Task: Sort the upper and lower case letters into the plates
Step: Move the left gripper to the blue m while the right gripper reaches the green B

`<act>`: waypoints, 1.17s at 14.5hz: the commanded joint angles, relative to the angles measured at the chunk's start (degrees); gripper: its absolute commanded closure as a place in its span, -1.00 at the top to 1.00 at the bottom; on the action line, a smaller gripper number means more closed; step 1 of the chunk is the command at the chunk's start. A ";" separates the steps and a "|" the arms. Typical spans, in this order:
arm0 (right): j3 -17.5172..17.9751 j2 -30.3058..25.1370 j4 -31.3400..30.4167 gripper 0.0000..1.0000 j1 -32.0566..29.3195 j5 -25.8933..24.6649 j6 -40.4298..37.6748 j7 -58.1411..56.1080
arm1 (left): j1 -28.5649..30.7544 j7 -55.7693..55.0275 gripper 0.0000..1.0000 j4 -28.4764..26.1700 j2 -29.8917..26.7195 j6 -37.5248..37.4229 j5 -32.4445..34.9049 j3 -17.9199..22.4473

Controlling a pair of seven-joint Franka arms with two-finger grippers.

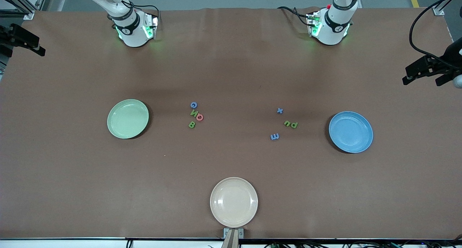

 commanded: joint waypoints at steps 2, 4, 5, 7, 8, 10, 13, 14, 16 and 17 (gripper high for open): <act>-0.01 -0.16 -0.08 1.00 -0.08 0.78 -0.67 0.13 | 0.42 0.43 1.00 -0.23 -0.92 0.37 0.06 -0.24; -0.09 -0.16 -0.17 1.00 0.01 0.78 -1.10 0.13 | 0.42 0.43 1.00 -0.23 -0.83 0.37 0.06 -0.24; -0.09 -0.16 -0.17 1.00 0.01 0.78 -1.45 0.04 | 0.51 0.43 1.00 -0.23 -0.83 0.37 -0.03 -0.24; -0.09 -0.07 -0.17 1.00 0.01 0.69 -1.46 -0.04 | 0.42 0.25 1.00 -0.49 -0.74 0.28 -0.03 -0.24; -0.09 -0.07 -0.17 1.00 -0.08 0.61 -1.46 -0.04 | 0.42 -0.44 1.00 -0.49 -0.48 -0.15 -0.12 -0.32; -0.09 0.02 0.09 1.00 0.01 0.26 -1.54 -0.13 | 0.25 -0.19 1.00 -0.58 0.31 -0.42 -0.82 -0.41; -0.36 0.37 0.53 1.00 -0.43 -0.01 -1.11 0.13 | -0.11 -0.71 1.00 -1.19 2.06 -2.44 -2.65 -2.07; -0.45 1.07 0.45 1.00 -0.86 -0.10 -0.93 0.04 | -0.19 -0.98 1.00 -2.07 2.24 -2.18 -3.01 -2.69; -0.45 3.87 0.45 1.00 -1.04 -0.88 -0.06 -0.13 | -0.20 -2.55 1.00 -3.83 3.90 -0.52 -3.19 -5.06; -0.45 5.63 0.36 1.00 -1.04 -0.89 1.95 -0.22 | -0.28 -3.61 1.00 -4.36 5.13 1.06 -3.19 -6.29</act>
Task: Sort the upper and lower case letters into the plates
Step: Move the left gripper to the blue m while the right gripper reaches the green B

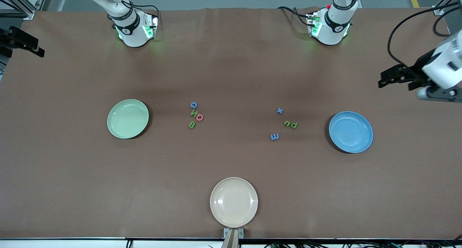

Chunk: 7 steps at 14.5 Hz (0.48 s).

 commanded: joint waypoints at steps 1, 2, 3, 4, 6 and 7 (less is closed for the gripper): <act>0.19 5.20 0.46 1.00 -0.73 -0.13 3.28 -0.31 | 0.19 -4.17 1.00 -1.74 3.05 3.93 -0.95 -3.47; 0.19 6.70 0.54 1.00 -1.17 0.04 3.55 -0.31 | 0.10 -6.71 1.00 -2.36 4.11 5.51 -0.95 -4.71; 0.19 7.84 0.55 1.00 -1.26 -0.48 4.16 -0.40 | 0.01 -8.83 1.00 -3.23 5.17 7.27 -0.78 -5.76; 0.19 9.94 0.55 1.00 -1.26 -1.00 5.65 -0.49 | -0.08 -10.68 1.00 -4.46 6.22 10.16 -0.25 -7.08; 0.11 11.98 0.20 1.00 -1.44 -0.05 7.32 -0.22 | -1.30 -14.28 1.00 -7.70 7.63 16.48 0.01 -7.97; 0.19 12.16 -0.07 1.00 -0.74 0.04 8.72 0.39 | -2.70 -15.86 1.00 -9.72 8.07 19.56 0.19 -7.97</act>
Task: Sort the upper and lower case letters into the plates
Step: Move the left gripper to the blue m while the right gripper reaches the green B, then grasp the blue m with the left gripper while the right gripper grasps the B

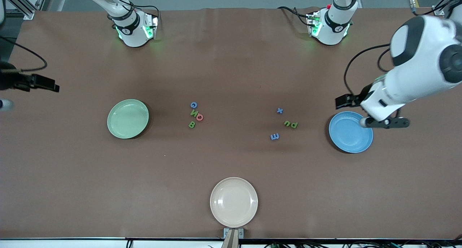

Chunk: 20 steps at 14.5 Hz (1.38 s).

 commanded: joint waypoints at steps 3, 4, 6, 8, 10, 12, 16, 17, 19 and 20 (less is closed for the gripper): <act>0.85 1.43 -0.53 1.00 4.96 0.15 2.89 14.21 | -4.68 -8.20 1.00 -9.70 1.44 13.04 3.90 -0.21; 0.77 2.13 -0.88 1.00 7.77 0.06 3.42 20.38 | -5.73 -9.26 1.00 -11.81 1.80 16.28 4.17 -0.13; 0.85 4.59 -2.28 1.00 11.47 0.32 7.18 28.41 | -6.62 -10.41 1.00 -13.32 4.42 20.69 4.70 -0.13; 0.85 5.82 -5.09 1.00 14.29 3.21 13.41 34.22 | -8.89 -12.68 1.00 -13.24 7.67 23.42 5.40 -0.13; 0.85 8.27 -6.59 1.00 17.80 4.45 18.69 41.06 | -10.04 -18.90 1.00 -13.15 10.40 26.58 8.46 -0.12; 0.85 11.18 -6.95 1.00 21.23 4.46 23.44 47.05 | -12.40 -26.89 1.00 -11.92 13.73 29.57 10.76 -0.13; 0.85 15.23 -13.17 1.00 25.37 4.46 37.13 52.96 | -15.58 -37.64 1.00 -6.04 20.94 30.99 11.03 -0.04; 0.85 15.67 -15.45 1.00 26.68 4.46 41.35 53.66 | -16.28 -39.40 1.00 -4.90 22.18 31.43 11.11 -0.04; 0.85 18.91 -16.27 1.00 28.97 4.46 45.16 55.59 | -16.72 -42.65 1.00 -2.87 24.46 32.31 13.65 -0.04; 0.85 20.67 -16.27 1.00 29.67 4.46 47.17 55.95 | -16.99 -44.32 1.00 -1.99 25.52 32.49 14.88 -0.12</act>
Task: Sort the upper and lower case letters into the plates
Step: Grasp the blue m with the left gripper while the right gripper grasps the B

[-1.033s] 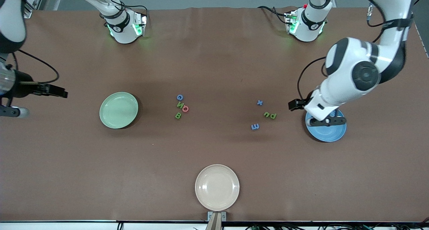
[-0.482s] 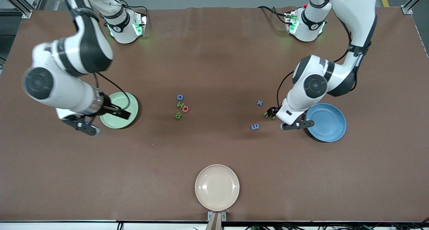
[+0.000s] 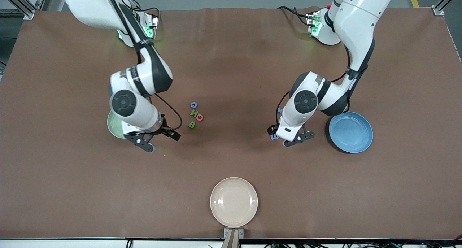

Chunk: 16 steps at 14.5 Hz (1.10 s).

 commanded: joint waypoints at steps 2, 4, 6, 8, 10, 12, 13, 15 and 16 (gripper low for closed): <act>-0.54 4.88 -1.41 0.99 3.43 0.52 7.14 2.64 | -0.89 -6.05 1.00 5.97 5.39 0.19 4.50 0.09; -0.54 6.38 -1.41 0.94 4.58 0.52 8.73 4.13 | -2.03 -7.64 1.00 7.12 6.71 0.19 5.22 0.17; -0.54 7.61 -1.50 0.83 5.81 0.52 9.78 4.40 | -1.95 -7.73 1.00 7.82 7.59 0.28 6.35 0.18; -0.54 8.32 -1.68 0.74 6.34 0.52 10.49 4.49 | -1.95 -7.73 1.00 8.00 8.03 1.15 6.88 0.09; -0.54 8.67 -2.99 0.71 6.78 0.52 12.06 4.75 | -1.95 -7.82 0.98 7.56 8.56 4.31 6.89 0.18; -0.54 8.58 -5.62 0.70 6.87 0.52 14.44 4.84 | -2.03 -7.65 0.86 7.12 8.65 4.50 6.89 0.09; -0.54 8.50 -6.07 0.64 6.96 0.52 14.45 4.84 | -2.03 -7.56 0.79 6.34 8.48 4.59 6.89 0.09; -0.45 7.71 -7.47 0.57 6.96 0.60 14.53 5.19 | -1.95 -6.95 0.67 4.84 8.12 4.50 6.97 0.09; -0.45 7.53 -8.17 0.53 7.04 0.60 14.53 5.45 | -1.95 -6.94 0.66 4.66 8.04 4.59 7.32 0.09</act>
